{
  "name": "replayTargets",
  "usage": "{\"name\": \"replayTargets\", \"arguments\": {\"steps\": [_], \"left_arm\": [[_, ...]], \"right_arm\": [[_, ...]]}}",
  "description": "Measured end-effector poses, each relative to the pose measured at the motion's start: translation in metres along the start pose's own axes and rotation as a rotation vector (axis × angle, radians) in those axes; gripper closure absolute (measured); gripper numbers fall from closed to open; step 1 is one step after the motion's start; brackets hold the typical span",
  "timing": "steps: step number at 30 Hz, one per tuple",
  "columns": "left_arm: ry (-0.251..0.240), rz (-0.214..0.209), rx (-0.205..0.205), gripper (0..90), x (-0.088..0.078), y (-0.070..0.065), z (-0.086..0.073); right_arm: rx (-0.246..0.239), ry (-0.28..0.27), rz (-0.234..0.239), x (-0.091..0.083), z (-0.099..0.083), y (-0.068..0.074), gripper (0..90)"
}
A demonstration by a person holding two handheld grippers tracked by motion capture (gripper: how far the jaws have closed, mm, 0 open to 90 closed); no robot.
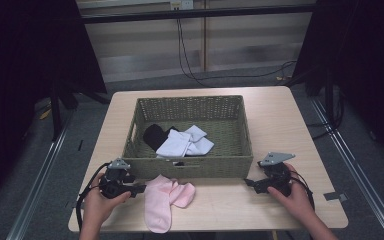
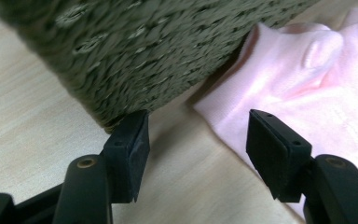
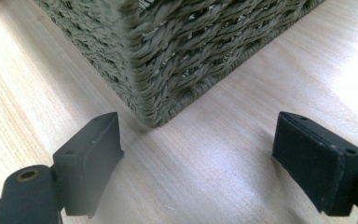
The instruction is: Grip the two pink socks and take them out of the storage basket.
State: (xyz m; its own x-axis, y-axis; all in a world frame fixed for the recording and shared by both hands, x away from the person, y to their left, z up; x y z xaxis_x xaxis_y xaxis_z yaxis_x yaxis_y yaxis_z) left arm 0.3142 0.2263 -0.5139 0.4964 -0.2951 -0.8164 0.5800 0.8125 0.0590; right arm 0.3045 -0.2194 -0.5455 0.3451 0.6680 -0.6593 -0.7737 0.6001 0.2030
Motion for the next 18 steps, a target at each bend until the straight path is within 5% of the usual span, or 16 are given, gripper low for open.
{"name": "replayTargets", "arguments": {"steps": [8, 12, 18], "left_arm": [[-0.041, 0.009, 0.025, 35.6, 0.006, 0.004, -0.008], [-0.022, 0.045, 0.046, 30.3, 0.009, 0.004, -0.012], [-0.035, 0.034, 0.046, 29.6, 0.008, 0.005, -0.015]], "right_arm": [[0.000, 0.000, 0.000, 0.000, 0.000, 0.000, 14.7], [0.000, 0.000, 0.000, 0.000, 0.000, 0.000, 14.7], [-0.001, 0.000, 0.001, 0.000, 0.000, 0.000, 14.7]]}}
Point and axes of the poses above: each handheld gripper's, and its own axes: x roughly forward along the jaws, z roughly out of its top, y roughly to its left, the point moved 5 cm from there along x, roughly forward along the jaws, and after that the axes turned 15 degrees about z, right-handed, at the moved point
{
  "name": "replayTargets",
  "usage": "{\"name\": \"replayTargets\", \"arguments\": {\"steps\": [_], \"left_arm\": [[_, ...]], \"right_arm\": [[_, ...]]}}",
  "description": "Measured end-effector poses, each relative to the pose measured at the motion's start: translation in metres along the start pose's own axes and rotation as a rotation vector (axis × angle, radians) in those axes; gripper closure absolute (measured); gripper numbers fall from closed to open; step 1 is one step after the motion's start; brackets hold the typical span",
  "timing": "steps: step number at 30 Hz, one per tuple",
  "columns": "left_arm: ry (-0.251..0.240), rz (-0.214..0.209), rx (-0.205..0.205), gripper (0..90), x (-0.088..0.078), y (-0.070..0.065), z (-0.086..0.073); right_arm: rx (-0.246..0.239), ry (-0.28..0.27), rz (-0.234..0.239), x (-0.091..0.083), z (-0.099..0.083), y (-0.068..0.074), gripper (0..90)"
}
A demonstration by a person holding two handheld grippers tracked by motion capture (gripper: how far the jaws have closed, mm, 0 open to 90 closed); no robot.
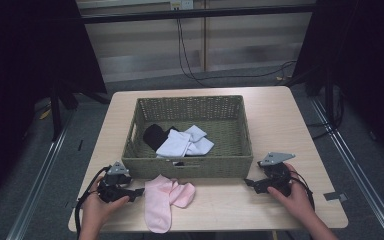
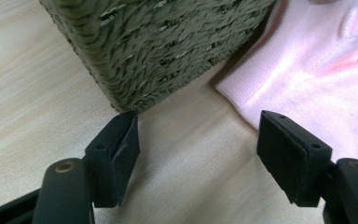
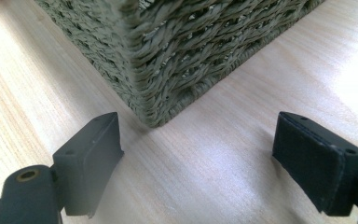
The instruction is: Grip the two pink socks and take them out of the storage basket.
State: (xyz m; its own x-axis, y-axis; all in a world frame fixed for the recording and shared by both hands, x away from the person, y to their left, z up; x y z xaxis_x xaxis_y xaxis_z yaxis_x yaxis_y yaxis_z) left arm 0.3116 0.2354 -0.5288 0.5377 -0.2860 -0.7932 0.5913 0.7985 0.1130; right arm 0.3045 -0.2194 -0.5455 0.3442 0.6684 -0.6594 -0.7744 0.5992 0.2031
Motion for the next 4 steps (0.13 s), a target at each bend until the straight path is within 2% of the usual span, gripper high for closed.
{"name": "replayTargets", "arguments": {"steps": [4], "left_arm": [[0.003, 0.000, 0.005, 29.5, -0.0007, -0.0013, -0.0004]], "right_arm": [[0.000, 0.000, 0.000, 0.0000, 0.0000, 0.0000, 14.7]]}}
Point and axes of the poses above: each handheld gripper's, and its own axes: x roughly forward along the jaws, z roughly out of its top, y roughly to its left, the point moved 5 cm from there along x, roughly forward along the jaws, and after that the axes turned 15 degrees about z, right-handed, at the moved point
